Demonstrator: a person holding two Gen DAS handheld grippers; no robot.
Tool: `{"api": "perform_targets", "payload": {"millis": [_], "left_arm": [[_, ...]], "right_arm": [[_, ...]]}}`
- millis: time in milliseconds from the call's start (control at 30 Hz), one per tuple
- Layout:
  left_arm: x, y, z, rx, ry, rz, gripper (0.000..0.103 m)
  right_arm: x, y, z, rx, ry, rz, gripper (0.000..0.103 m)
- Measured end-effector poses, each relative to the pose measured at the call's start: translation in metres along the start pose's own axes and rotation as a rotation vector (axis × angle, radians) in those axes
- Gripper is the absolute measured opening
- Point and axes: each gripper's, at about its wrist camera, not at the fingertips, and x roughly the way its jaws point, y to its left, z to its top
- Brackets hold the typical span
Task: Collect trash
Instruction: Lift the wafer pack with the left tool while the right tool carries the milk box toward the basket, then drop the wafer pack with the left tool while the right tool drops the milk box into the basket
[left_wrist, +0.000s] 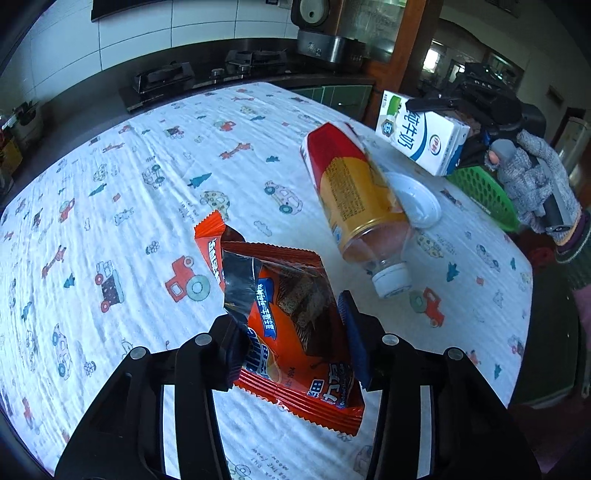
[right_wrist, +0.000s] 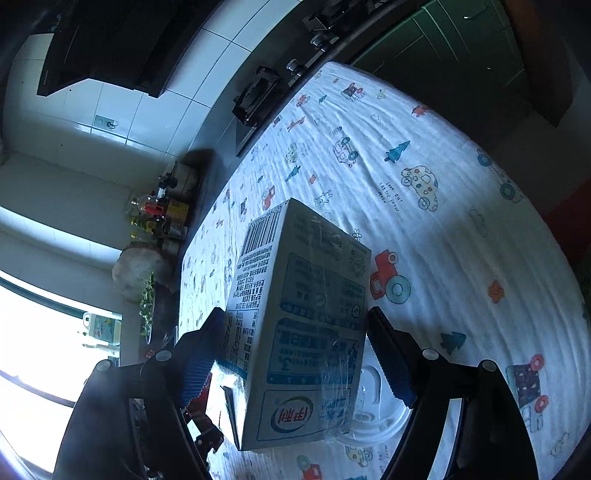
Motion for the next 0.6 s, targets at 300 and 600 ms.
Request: {"api": "perform_targets", "payload": {"millis": [300, 600], "left_arm": [[-0.022, -0.049, 0.025, 0.060, -0.072, -0.048, 0.046], [-0.013, -0.124, 0.058, 0.136, -0.103, -0.126, 0.046]], "right_arm": [[-0.063, -0.027, -0.016, -0.013, -0.094, -0.045, 0.075], [-0.149, -0.103, -0.024, 0.042, -0.226, -0.167, 0.075]]}}
